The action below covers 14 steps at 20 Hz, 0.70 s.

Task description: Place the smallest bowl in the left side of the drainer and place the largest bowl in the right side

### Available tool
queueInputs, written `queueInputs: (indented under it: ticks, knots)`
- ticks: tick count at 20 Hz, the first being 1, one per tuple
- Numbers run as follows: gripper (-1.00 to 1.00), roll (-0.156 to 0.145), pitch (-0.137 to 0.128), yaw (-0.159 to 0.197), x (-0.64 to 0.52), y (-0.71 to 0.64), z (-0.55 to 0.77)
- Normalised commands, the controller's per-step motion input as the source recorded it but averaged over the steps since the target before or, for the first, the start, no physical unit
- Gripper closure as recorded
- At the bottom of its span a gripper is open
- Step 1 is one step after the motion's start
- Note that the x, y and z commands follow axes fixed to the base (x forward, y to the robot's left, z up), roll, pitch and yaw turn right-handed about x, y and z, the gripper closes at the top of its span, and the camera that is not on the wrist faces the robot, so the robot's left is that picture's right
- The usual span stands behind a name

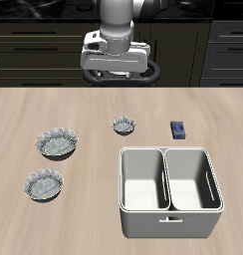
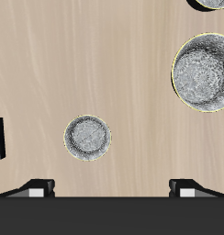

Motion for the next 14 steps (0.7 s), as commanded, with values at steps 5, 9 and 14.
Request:
queueInputs:
  ticks: [5, 9, 14]
  knots:
    - [-1.00, 0.023, 0.013, 0.019, 0.03, -0.01, -0.32]
    - [-1.00, 0.021, 0.020, 0.002, 0.07, -0.02, -0.20]
    - [-1.00, 0.041, 0.023, -0.010, 0.05, -0.05, -0.25]
